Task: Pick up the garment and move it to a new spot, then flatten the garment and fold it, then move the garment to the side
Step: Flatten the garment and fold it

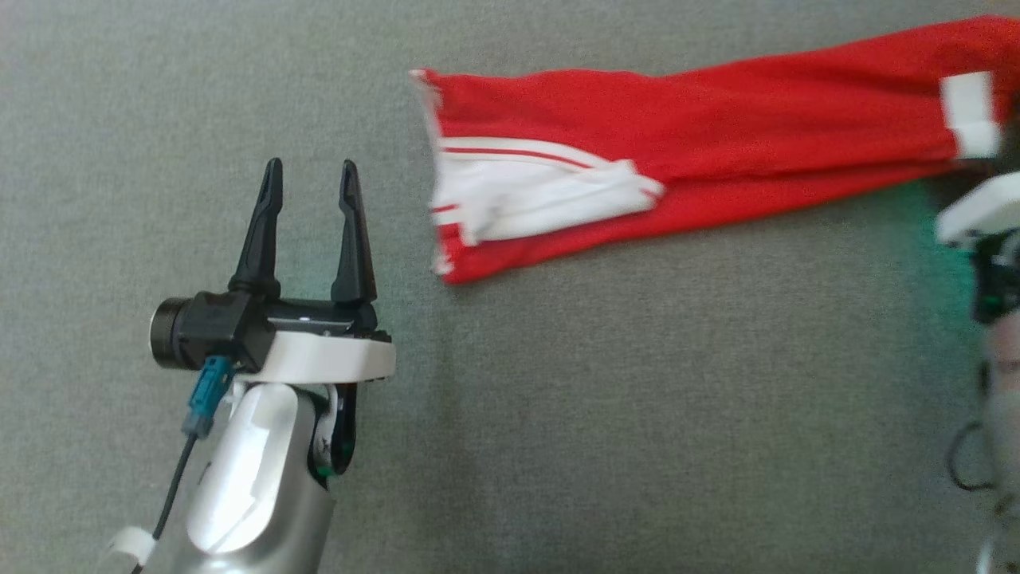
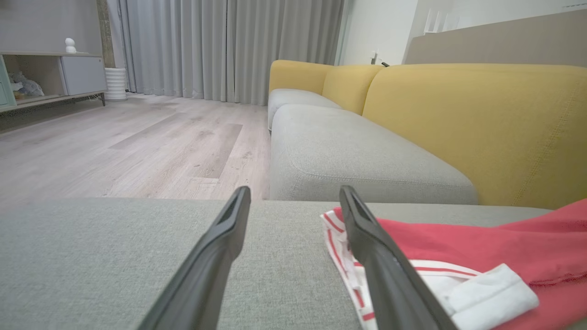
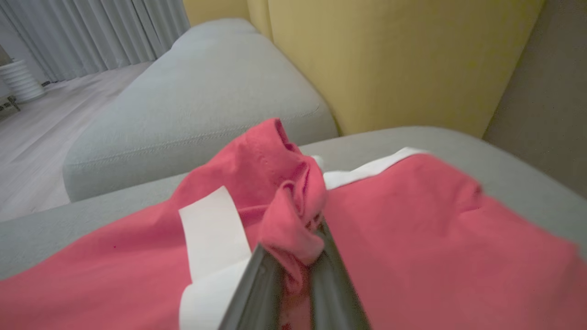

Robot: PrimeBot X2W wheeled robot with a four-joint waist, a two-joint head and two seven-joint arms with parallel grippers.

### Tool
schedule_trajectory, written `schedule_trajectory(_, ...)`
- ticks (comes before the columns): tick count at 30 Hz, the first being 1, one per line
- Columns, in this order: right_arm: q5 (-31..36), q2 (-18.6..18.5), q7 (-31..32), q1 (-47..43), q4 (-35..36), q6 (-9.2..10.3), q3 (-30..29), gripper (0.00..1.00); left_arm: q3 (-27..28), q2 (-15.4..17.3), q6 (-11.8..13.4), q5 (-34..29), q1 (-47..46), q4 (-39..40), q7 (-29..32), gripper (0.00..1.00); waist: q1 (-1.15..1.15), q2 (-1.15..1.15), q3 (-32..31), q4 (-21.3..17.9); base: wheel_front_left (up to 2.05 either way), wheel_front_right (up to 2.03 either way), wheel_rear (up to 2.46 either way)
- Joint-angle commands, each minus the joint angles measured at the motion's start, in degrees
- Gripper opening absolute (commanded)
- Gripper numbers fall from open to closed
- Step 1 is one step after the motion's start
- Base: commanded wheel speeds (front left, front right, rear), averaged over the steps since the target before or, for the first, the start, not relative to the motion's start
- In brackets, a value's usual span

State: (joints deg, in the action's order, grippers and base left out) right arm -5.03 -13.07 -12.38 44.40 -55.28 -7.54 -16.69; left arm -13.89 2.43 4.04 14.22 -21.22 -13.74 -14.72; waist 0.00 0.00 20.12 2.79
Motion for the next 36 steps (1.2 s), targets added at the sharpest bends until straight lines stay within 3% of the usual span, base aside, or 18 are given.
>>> schedule_trajectory(1,-1.0,-1.98,-0.89,-1.61,2.63,0.05,0.94,0.0,1.85,0.45,0.0,0.35,-0.66,1.49,-0.28,1.0,0.0,0.0,-1.27,-0.59,0.0,0.0,0.0)
schedule_trajectory(5,-2.71,-4.11,-0.88,-3.73,5.36,0.05,0.35,0.0,1.75,0.45,-0.07,0.54,-0.15,1.3,-0.28,1.0,0.0,0.0,-3.05,-0.79,0.0,0.0,0.0)
schedule_trajectory(11,-4.33,-2.79,0.29,-5.13,9.06,0.05,2.45,0.0,1.33,0.45,-0.12,1.01,0.44,1.07,-0.28,1.0,0.0,0.0,-5.12,-0.25,0.0,0.0,0.0)
schedule_trajectory(24,-5.03,8.25,5.74,-6.24,21.05,0.05,17.21,0.0,0.16,0.45,0.32,2.11,2.14,1.04,-0.28,1.0,0.0,0.0,-9.19,4.57,0.0,0.0,0.0)
schedule_trajectory(29,-6.04,10.05,6.24,-6.65,21.26,0.05,22.09,0.0,-0.11,0.45,0.24,2.12,2.6,0.78,-0.28,1.0,0.0,0.0,-9.81,6.65,0.0,0.0,0.0)
schedule_trajectory(36,-12.35,10.17,4.29,-6.33,17.58,0.05,29.84,0.0,-1.16,0.45,0.38,2.69,2.39,0.83,-0.28,1.0,0.0,0.0,-9.37,9.72,0.0,0.0,0.0)
